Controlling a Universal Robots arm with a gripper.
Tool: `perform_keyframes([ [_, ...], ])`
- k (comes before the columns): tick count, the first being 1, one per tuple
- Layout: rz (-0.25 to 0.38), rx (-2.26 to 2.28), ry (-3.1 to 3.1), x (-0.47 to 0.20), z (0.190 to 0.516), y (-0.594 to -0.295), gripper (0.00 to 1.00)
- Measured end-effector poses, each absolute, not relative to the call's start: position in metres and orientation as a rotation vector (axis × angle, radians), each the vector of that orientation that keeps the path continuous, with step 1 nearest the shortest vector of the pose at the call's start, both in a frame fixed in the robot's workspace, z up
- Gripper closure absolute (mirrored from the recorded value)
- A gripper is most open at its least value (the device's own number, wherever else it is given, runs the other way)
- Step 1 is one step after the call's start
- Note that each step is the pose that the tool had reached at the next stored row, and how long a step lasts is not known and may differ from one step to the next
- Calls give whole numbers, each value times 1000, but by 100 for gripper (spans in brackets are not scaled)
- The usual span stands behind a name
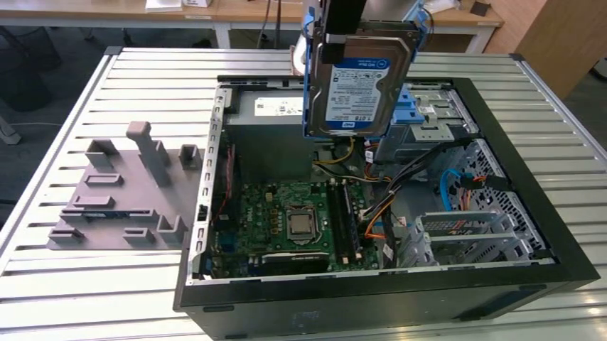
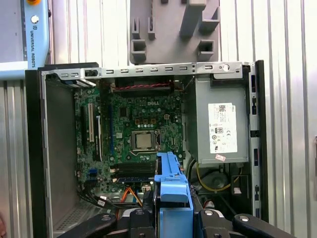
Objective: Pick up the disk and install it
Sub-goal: 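Insert the disk into the insertion slot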
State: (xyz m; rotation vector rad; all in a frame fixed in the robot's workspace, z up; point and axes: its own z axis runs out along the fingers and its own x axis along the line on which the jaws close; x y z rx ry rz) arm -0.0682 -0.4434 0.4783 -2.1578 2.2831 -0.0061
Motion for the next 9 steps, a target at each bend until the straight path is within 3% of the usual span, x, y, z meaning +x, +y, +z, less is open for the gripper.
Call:
perform_keyframes([
  [9,-6,-2158,2283,-72,478,-443,64],
])
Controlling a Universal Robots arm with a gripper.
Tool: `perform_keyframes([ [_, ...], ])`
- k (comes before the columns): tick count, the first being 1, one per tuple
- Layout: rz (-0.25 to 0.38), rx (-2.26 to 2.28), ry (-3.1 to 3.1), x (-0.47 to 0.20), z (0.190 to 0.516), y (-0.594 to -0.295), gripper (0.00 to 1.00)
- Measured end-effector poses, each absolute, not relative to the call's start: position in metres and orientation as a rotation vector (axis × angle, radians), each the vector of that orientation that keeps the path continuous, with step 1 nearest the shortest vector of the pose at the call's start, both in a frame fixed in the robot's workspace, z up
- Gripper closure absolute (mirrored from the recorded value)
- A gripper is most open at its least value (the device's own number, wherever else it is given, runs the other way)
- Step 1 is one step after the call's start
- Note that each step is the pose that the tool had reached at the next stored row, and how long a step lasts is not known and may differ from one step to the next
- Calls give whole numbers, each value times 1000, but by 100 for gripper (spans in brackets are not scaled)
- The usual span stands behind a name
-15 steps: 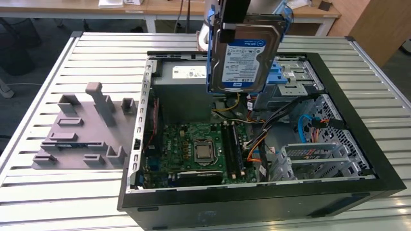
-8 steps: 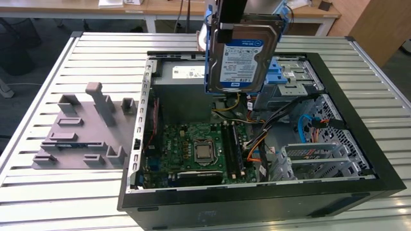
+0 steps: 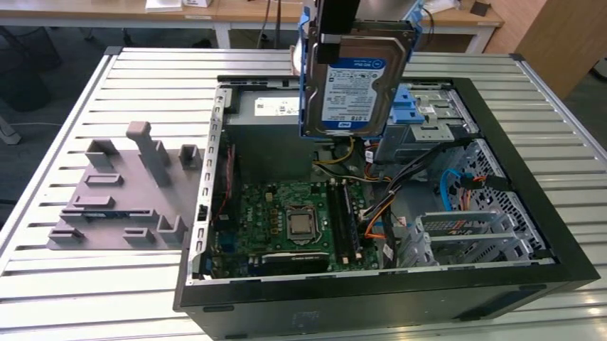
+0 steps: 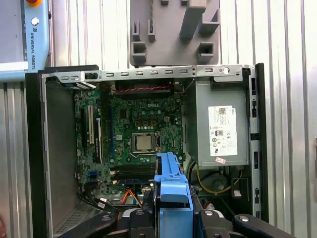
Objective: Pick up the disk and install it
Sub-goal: 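Insert the disk into the insertion slot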
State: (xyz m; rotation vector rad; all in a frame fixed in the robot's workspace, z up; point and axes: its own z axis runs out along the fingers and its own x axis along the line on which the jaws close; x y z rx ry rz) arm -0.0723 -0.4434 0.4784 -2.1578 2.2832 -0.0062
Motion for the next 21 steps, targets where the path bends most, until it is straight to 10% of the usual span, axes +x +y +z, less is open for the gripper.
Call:
perform_keyframes([
  [21,-6,-2158,2283,-69,478,-446,64],
])
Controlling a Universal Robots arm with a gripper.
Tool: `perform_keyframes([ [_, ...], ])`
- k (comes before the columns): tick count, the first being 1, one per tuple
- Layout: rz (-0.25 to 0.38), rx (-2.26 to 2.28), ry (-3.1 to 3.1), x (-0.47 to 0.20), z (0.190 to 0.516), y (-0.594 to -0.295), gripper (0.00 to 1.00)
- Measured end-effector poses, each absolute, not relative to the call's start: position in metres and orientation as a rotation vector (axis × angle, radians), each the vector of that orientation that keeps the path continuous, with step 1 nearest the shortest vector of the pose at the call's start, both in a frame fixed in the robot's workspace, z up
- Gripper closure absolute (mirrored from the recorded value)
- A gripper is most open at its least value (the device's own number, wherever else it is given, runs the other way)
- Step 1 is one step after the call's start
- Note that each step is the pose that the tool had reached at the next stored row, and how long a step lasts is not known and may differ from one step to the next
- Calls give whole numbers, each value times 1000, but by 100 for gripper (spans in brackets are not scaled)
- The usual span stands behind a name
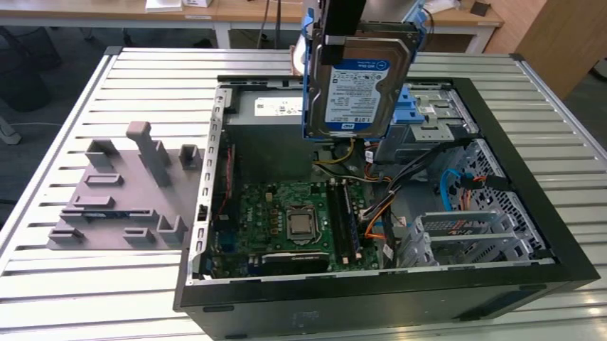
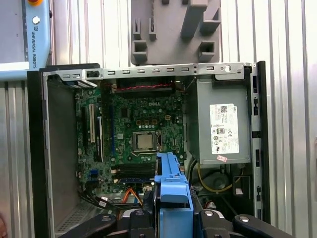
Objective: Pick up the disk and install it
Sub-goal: 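Insert the disk into the insertion slot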
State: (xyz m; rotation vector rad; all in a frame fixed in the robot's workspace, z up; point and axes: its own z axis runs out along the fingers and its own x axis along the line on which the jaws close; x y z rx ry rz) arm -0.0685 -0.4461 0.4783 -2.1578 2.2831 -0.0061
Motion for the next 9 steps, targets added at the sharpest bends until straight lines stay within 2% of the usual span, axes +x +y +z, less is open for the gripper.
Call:
perform_keyframes([
  [9,-6,-2158,2283,-67,478,-453,64],
])
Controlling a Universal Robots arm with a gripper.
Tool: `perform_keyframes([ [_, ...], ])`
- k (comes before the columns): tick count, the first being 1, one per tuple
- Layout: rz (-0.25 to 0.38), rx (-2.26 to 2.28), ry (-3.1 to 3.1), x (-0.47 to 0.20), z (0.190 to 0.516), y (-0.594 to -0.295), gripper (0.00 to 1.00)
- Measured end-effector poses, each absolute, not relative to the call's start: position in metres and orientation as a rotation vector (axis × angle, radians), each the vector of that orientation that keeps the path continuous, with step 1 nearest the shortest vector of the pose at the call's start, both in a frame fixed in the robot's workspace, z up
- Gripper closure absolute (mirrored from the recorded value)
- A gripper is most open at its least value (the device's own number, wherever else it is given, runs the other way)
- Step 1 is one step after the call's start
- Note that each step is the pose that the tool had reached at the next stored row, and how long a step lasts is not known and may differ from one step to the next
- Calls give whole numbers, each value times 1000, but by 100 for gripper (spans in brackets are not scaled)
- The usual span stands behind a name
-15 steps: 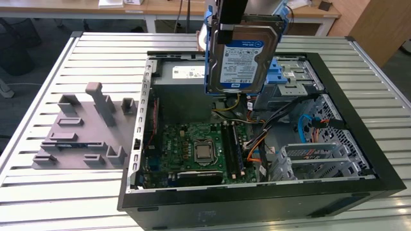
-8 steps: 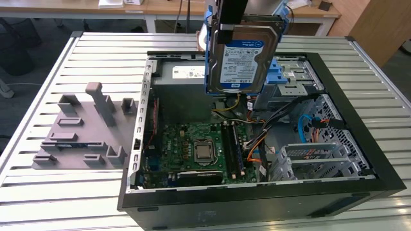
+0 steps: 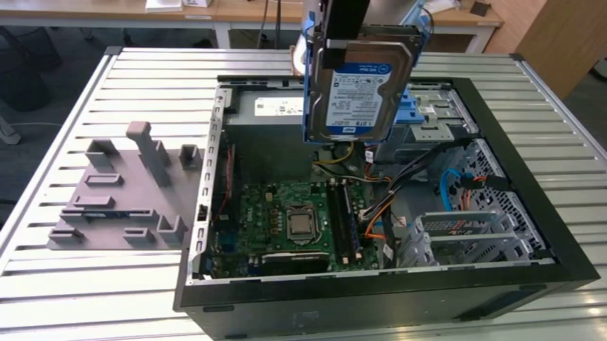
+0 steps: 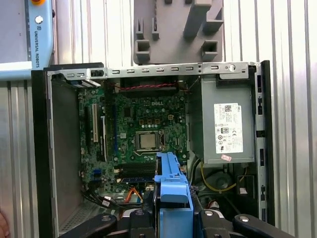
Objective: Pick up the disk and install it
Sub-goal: 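Insert the disk into the insertion slot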
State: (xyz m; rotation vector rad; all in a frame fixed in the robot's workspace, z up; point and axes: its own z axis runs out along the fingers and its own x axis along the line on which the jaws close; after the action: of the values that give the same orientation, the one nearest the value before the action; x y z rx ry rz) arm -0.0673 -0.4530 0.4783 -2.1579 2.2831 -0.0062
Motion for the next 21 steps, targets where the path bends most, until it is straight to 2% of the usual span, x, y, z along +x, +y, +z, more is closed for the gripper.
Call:
perform_keyframes([
  [21,-4,-2159,2284,-55,478,-469,64],
])
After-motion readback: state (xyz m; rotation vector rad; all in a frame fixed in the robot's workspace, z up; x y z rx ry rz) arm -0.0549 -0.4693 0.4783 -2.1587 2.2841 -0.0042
